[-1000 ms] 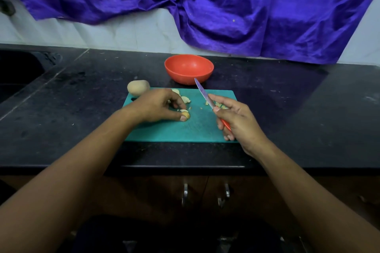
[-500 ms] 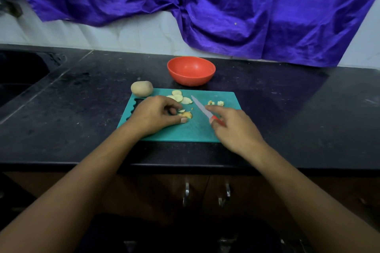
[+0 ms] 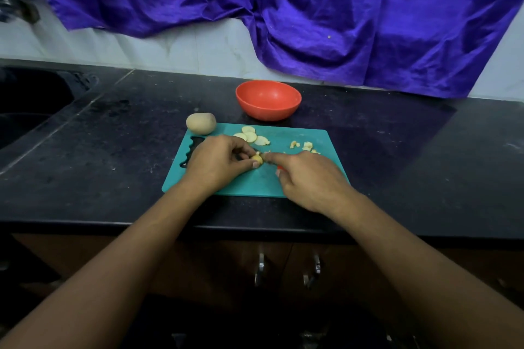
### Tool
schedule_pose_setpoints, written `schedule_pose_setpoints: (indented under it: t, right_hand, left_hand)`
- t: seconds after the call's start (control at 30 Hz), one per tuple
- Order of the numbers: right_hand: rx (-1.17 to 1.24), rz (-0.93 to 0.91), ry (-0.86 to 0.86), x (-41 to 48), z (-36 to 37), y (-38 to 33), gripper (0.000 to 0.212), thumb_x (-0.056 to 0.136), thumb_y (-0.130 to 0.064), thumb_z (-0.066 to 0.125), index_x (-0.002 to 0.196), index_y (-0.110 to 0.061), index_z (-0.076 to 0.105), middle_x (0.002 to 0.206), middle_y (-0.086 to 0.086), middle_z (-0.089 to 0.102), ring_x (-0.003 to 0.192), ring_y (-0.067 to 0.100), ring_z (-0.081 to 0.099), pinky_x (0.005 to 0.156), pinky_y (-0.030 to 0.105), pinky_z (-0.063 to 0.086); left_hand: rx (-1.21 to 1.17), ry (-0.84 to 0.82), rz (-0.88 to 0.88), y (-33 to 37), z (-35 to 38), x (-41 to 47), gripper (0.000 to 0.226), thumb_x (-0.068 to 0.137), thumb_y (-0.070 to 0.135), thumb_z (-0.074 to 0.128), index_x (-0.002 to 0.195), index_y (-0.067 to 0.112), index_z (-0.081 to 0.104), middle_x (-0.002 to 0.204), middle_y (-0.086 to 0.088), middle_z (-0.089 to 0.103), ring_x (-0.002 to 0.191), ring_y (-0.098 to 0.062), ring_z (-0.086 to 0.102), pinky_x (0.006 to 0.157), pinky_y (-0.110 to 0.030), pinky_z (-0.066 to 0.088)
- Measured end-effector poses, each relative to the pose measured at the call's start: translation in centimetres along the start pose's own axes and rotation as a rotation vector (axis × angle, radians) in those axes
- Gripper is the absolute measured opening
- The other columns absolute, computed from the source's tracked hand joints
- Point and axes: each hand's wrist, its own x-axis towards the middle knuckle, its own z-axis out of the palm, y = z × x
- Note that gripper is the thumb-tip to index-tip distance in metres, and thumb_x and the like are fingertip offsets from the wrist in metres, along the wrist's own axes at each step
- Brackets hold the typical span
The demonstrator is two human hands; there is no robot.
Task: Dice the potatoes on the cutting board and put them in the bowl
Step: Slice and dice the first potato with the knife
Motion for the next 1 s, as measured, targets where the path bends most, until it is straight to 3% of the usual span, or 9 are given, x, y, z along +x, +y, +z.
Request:
schedule_pose_setpoints:
  t: [0.1, 0.17, 0.33, 0.43, 0.53, 0.67, 0.83, 1.0]
  right_hand:
    - [0.074, -0.012, -0.007, 0.3, -0.1, 0.6, 0.047, 0.105, -0.033, 0.046, 0.149, -0.047, 0.043, 0.134, -0.005, 0.066, 0.120, 0.023, 0.060, 0.095, 0.043, 0.053]
    - [0.093, -0.017, -0.014, 0.4, -0.2, 0.8, 0.047, 0.104, -0.034, 0.047, 0.149, -0.047, 0.044, 0.138, -0.010, 0.064, 0.124, 0.022, 0.059, 0.098, 0.044, 0.052]
    - [0.098, 0.000, -0.025, 0.4, -0.3, 0.9, 0.047, 0.103, -0.034, 0.048, 0.147, -0.049, 0.044, 0.136, -0.006, 0.065, 0.122, 0.023, 0.059, 0.095, 0.046, 0.053]
    - [0.146, 0.069, 0.076, 0.0, -0.6, 1.0, 0.047, 0.102, -0.030, 0.050, 0.146, -0.048, 0.048, 0.131, -0.003, 0.067, 0.117, 0.023, 0.060, 0.090, 0.040, 0.054]
    - [0.222, 0.121, 0.111, -0.9, -0.9, 0.6, 0.046, 0.102, -0.029, 0.052, 0.145, -0.046, 0.051, 0.132, -0.003, 0.065, 0.114, 0.021, 0.060, 0.086, 0.037, 0.052]
    - [0.246, 0.136, 0.085, -1.8, -0.6, -0.6, 0.048, 0.104, -0.030, 0.051, 0.149, -0.045, 0.047, 0.139, -0.005, 0.061, 0.121, 0.019, 0.056, 0.093, 0.037, 0.050]
    - [0.216, 0.160, 0.108, -2.3, -0.3, -1.9, 0.046, 0.105, -0.032, 0.048, 0.149, -0.043, 0.047, 0.128, -0.001, 0.065, 0.112, 0.020, 0.060, 0.084, 0.035, 0.048]
    - [0.156, 0.145, 0.101, -2.5, -0.1, -2.6, 0.044, 0.105, -0.032, 0.045, 0.148, -0.043, 0.048, 0.115, -0.001, 0.068, 0.100, 0.020, 0.063, 0.083, 0.040, 0.055]
  left_hand:
    - [0.065, 0.039, -0.013, 0.4, 0.2, -0.3, 0.023, 0.077, 0.049, 0.085, 0.093, 0.034, 0.077, 0.074, 0.019, 0.070, 0.074, 0.002, 0.066, 0.068, -0.030, 0.056]
    - [0.129, 0.069, -0.012, 0.8, 0.5, -0.4, 0.025, 0.077, 0.054, 0.082, 0.092, 0.034, 0.077, 0.074, 0.020, 0.069, 0.075, 0.001, 0.065, 0.069, -0.032, 0.056]
    - [0.255, 0.129, -0.026, 1.7, 1.2, -0.7, 0.028, 0.081, 0.059, 0.075, 0.087, 0.032, 0.071, 0.076, 0.018, 0.068, 0.078, -0.006, 0.064, 0.064, -0.030, 0.048]
    - [0.285, 0.154, -0.035, 2.1, 1.6, -0.9, 0.032, 0.081, 0.063, 0.073, 0.084, 0.031, 0.068, 0.075, 0.017, 0.067, 0.078, -0.006, 0.063, 0.067, -0.031, 0.051]
    - [0.220, 0.115, -0.045, 1.6, 1.2, -1.0, 0.032, 0.079, 0.063, 0.075, 0.089, 0.033, 0.072, 0.075, 0.018, 0.067, 0.078, -0.003, 0.063, 0.071, -0.035, 0.056]
    - [0.044, 0.035, -0.058, 0.7, 0.2, -1.0, 0.030, 0.078, 0.053, 0.082, 0.101, 0.035, 0.077, 0.076, 0.019, 0.070, 0.074, 0.002, 0.065, 0.076, -0.036, 0.059]
    - [0.030, 0.041, -0.079, 1.0, 0.0, -0.9, 0.020, 0.077, 0.050, 0.084, 0.090, 0.037, 0.077, 0.073, 0.020, 0.071, 0.074, 0.003, 0.065, 0.074, -0.032, 0.057]
    - [0.036, 0.047, -0.087, 0.7, 0.2, -0.7, 0.017, 0.077, 0.049, 0.085, 0.087, 0.036, 0.078, 0.075, 0.022, 0.072, 0.076, 0.004, 0.065, 0.072, -0.029, 0.055]
